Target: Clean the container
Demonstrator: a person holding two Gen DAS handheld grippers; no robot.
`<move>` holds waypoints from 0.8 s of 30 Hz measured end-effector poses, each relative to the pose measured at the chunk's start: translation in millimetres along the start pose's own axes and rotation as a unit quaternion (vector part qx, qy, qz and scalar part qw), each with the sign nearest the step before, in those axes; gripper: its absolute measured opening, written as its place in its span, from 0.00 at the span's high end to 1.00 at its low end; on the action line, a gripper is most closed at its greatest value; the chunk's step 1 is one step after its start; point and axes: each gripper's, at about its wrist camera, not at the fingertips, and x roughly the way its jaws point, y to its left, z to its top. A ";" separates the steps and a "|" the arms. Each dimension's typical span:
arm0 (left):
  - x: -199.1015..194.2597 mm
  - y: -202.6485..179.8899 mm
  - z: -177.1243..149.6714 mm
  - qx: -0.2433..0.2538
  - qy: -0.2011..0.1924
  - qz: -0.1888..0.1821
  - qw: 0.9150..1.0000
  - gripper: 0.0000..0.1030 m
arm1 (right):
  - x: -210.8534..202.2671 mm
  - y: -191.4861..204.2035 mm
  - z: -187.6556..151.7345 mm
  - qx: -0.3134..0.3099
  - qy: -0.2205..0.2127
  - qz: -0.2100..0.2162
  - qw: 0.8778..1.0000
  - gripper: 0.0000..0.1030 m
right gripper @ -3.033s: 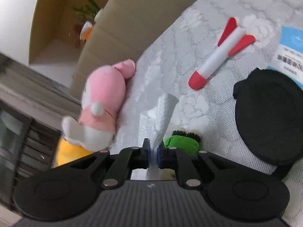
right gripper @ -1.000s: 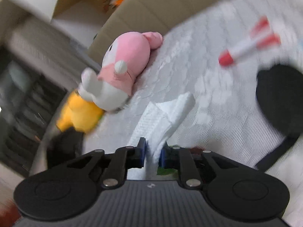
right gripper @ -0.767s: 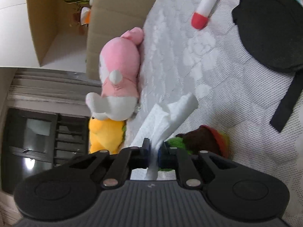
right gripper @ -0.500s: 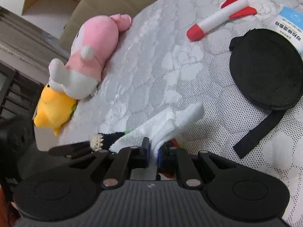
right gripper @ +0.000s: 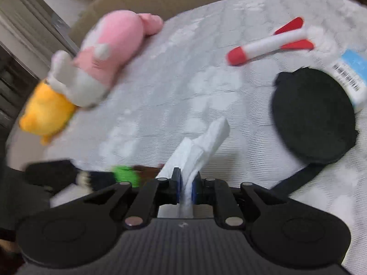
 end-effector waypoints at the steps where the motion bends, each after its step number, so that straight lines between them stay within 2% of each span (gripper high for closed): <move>1: -3.3 1.9 0.8 0.001 -0.004 0.006 1.000 0.06 | 2.5 -2.6 0.4 0.007 0.007 0.005 1.000 0.88; 5: -21.4 13.5 8.8 0.004 -0.025 0.019 1.000 0.04 | 15.7 -2.0 -2.5 0.030 0.041 0.061 0.997 0.88; 9: -29.5 18.5 20.3 0.028 -0.035 0.051 0.998 0.02 | 28.3 2.9 -8.2 0.058 0.074 0.129 0.987 0.88; 10: -27.4 17.9 22.2 0.036 -0.034 0.053 0.997 0.02 | 30.3 3.6 -9.0 0.062 0.078 0.131 0.986 0.88; 15: 16.1 3.1 19.2 0.095 0.035 0.018 0.995 0.02 | 25.3 6.8 -4.8 0.013 0.048 0.042 0.998 0.88; 20: 64.0 -9.3 9.6 0.114 0.088 0.008 0.990 0.02 | 20.3 -11.4 -0.3 0.061 0.034 0.064 0.996 0.88; 24: 71.5 -22.9 1.7 0.130 0.074 0.037 0.988 0.01 | 13.2 -15.5 3.5 0.056 0.014 0.048 0.997 0.88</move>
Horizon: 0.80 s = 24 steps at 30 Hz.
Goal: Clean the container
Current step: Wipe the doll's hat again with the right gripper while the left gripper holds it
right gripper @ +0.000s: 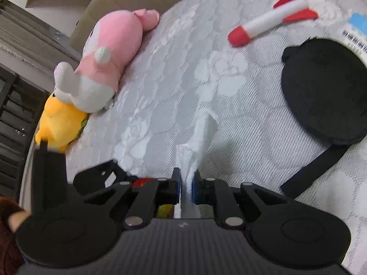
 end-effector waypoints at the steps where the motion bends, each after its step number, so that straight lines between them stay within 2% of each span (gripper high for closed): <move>1: -2.5 -2.5 0.0 -0.006 -0.011 0.015 1.000 0.06 | -1.1 -0.4 2.2 0.000 -0.004 -0.003 1.000 0.88; 2: -5.7 -4.5 1.2 -0.011 -0.021 0.026 0.999 0.25 | -2.7 -1.1 4.6 -0.001 -0.009 -0.007 1.000 0.88; 3: -9.7 -4.3 3.7 -0.022 -0.032 0.032 0.999 0.35 | -5.4 -2.6 7.4 -0.001 -0.017 -0.011 1.000 0.88; 4: -15.1 -0.4 7.1 -0.045 -0.047 0.028 0.998 0.42 | -9.0 -4.4 10.2 0.000 -0.028 -0.012 1.000 0.88; 5: -21.0 7.2 10.4 -0.080 -0.067 0.008 0.995 0.50 | -14.7 -7.3 12.6 0.007 -0.043 -0.008 0.999 0.88; 7: -31.8 23.1 16.1 -0.151 -0.112 -0.038 0.981 0.53 | -26.3 -13.0 17.6 0.020 -0.075 0.001 0.997 0.88; 8: -36.5 29.8 18.5 -0.182 -0.136 -0.059 0.972 0.53 | -32.4 -15.6 19.3 0.029 -0.089 0.014 0.996 0.88; 9: -40.5 32.9 20.4 -0.196 -0.157 -0.068 0.966 0.53 | -39.5 -17.5 19.1 0.042 -0.099 0.051 0.993 0.88; 10: -45.0 32.9 22.7 -0.195 -0.175 -0.066 0.963 0.52 | -46.6 -19.4 18.8 0.054 -0.108 0.087 0.989 0.88; 12: -55.9 30.8 23.9 -0.171 -0.190 -0.059 0.965 0.47 | -58.3 -22.3 18.7 0.075 -0.125 0.145 0.979 0.88; 14: -65.8 29.2 18.9 -0.133 -0.181 -0.065 0.972 0.12 | -55.0 -20.0 20.5 0.065 -0.123 0.123 0.983 0.88; 15: -69.2 26.2 13.0 -0.103 -0.170 -0.066 0.978 0.07 | -53.4 -18.8 21.4 0.059 -0.123 0.112 0.984 0.87; 18: -67.2 10.7 -6.3 0.004 -0.111 -0.037 0.993 0.07 | -35.7 -23.2 23.2 0.073 -0.089 0.083 0.990 0.87; 20: -55.4 3.5 -20.1 0.054 -0.065 -0.017 0.996 0.06 | -27.9 -22.0 25.0 0.070 -0.076 0.075 0.992 0.87; 23: -23.9 -0.8 -31.2 0.066 -0.014 0.016 0.998 0.07 | -24.9 -8.9 25.6 0.034 -0.073 0.064 0.995 0.87; 24: -15.6 -1.7 -32.7 0.065 -0.011 0.034 0.997 0.10 | -24.6 -6.4 24.6 0.025 -0.072 0.057 0.995 0.87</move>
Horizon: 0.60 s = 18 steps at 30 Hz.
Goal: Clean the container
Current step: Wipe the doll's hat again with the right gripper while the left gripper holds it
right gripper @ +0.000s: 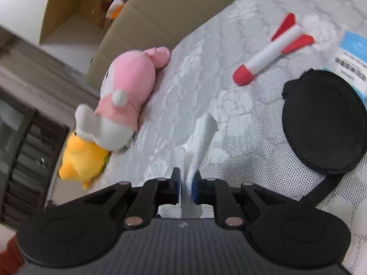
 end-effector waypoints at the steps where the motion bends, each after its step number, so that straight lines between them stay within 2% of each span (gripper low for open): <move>1: 3.6 -0.5 1.8 -0.006 -0.004 0.014 1.000 0.20 | 0.5 1.4 -1.4 -0.009 0.001 -0.011 1.000 0.87; 2: 2.3 2.3 6.0 -0.028 -0.012 0.014 0.999 0.28 | 0.5 2.5 -2.7 -0.016 0.001 -0.022 1.000 0.87; 3: -2.5 9.4 11.1 -0.063 -0.027 0.004 0.998 0.31 | -1.6 2.1 -3.4 -0.019 -0.002 -0.031 0.999 0.87; 5: -15.3 26.3 23.0 -0.141 -0.070 -0.021 0.987 0.33 | -9.8 -1.6 -0.9 -0.018 -0.019 -0.048 0.998 0.87; 7: -28.5 38.3 34.8 -0.205 -0.128 -0.032 0.970 0.33 | -20.3 -9.4 5.3 -0.003 -0.046 -0.045 0.998 0.87; 9: -36.6 44.6 45.3 -0.258 -0.185 -0.041 0.947 0.33 | -33.9 -17.7 9.9 0.026 -0.074 -0.018 0.997 0.87; 11: -35.9 46.6 53.0 -0.291 -0.220 -0.061 0.929 0.32 | -42.0 -22.9 11.3 0.053 -0.085 0.036 0.994 0.87; 12: -32.1 46.1 55.0 -0.296 -0.223 -0.074 0.926 0.32 | -44.5 -24.7 11.2 0.066 -0.087 0.071 0.992 0.87; 14: -20.7 41.9 53.7 -0.291 -0.208 -0.088 0.930 0.32 | -47.3 -27.2 10.8 0.087 -0.085 0.129 0.984 0.87; 16: -10.7 40.5 46.0 -0.285 -0.187 -0.087 0.936 0.32 | -35.7 -23.5 9.2 0.078 -0.058 0.115 0.989 0.87; 18: -8.2 42.1 38.6 -0.283 -0.179 -0.083 0.939 0.31 | -20.9 -22.3 5.9 0.062 -0.030 0.055 0.996 0.87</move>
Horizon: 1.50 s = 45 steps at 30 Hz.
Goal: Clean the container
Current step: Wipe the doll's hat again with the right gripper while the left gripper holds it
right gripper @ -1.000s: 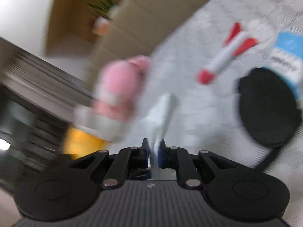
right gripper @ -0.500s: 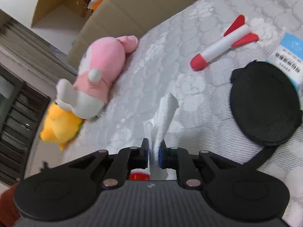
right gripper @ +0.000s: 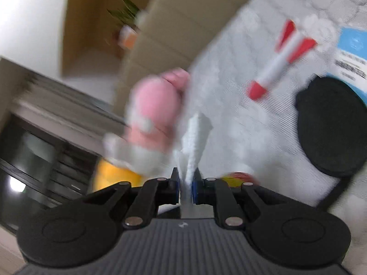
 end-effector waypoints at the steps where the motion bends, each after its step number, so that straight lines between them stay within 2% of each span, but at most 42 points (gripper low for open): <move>1: -1.5 2.3 -0.2 -0.003 0.002 0.002 1.000 0.31 | 4.7 -2.0 -1.4 -0.007 0.006 -0.030 1.000 0.87; 4: -5.7 5.1 -0.1 -0.016 0.002 -0.005 1.000 0.31 | 13.9 -6.7 -2.2 -0.027 0.023 -0.090 0.995 0.87; 8: -6.1 -1.1 -1.6 -0.007 0.010 -0.005 1.000 0.30 | 25.7 -14.1 -5.6 -0.031 0.042 -0.135 0.989 0.87; 12: -3.4 -6.1 0.1 -0.011 0.013 -0.014 1.000 0.30 | 45.6 -16.7 -15.4 -0.060 0.088 -0.199 0.974 0.87; 15: -1.6 -2.2 3.7 -0.014 0.009 -0.014 1.000 0.31 | 52.4 -18.7 -20.4 -0.043 0.105 -0.180 0.977 0.91; 18: -4.3 2.3 10.8 -0.038 -0.016 -0.038 0.998 0.31 | 38.3 -24.8 -10.1 0.009 0.072 -0.126 0.989 0.92; 20: -8.0 2.6 18.0 -0.045 -0.045 -0.057 0.996 0.27 | 20.6 -23.6 -2.9 0.028 0.033 -0.083 0.996 0.92; 22: -10.9 -3.6 21.7 -0.017 -0.077 -0.069 0.994 0.20 | 3.6 -19.2 3.3 0.032 -0.005 -0.044 0.998 0.92; 24: -9.6 -12.3 18.9 0.024 -0.079 -0.064 0.994 0.13 | -6.7 -12.2 6.8 0.022 -0.027 -0.006 0.999 0.91; 26: -3.6 -17.4 12.8 0.055 -0.054 -0.054 0.996 0.12 | -6.9 -5.6 6.1 0.007 -0.022 0.012 1.000 0.86; 27: -0.3 -19.7 9.5 0.070 -0.039 -0.048 0.996 0.12 | -2.5 -3.3 4.2 -0.002 -0.010 0.006 1.000 0.82; 29: 1.9 -18.5 5.3 0.087 -0.017 -0.029 0.996 0.12 | 8.1 -1.0 0.8 -0.018 0.015 -0.011 1.000 0.82; 32: -2.8 -8.9 6.8 0.074 -0.006 -0.002 0.997 0.11 | 20.3 2.3 -5.6 -0.026 0.051 -0.009 0.998 0.82; 34: -2.8 -0.3 8.2 0.053 0.019 0.020 0.998 0.11 | 30.0 4.2 -9.7 -0.036 0.066 -0.015 0.997 0.84; 37: -4.8 9.4 3.2 0.051 0.065 0.036 0.996 0.11 | 45.0 3.7 -20.7 -0.047 0.096 -0.052 0.993 0.88; 40: -4.5 10.9 -9.2 0.066 0.101 0.028 0.992 0.11 | 56.8 4.9 -29.0 -0.072 0.124 -0.087 0.986 0.88; 42: 1.6 8.0 -14.8 0.075 0.119 0.029 0.990 0.12 | 64.0 8.3 -32.4 -0.102 0.131 -0.117 0.979 0.88; 45: 9.1 2.9 -16.8 0.086 0.127 0.021 0.988 0.19 | 68.2 10.7 -35.6 -0.146 0.130 -0.173 0.965 0.88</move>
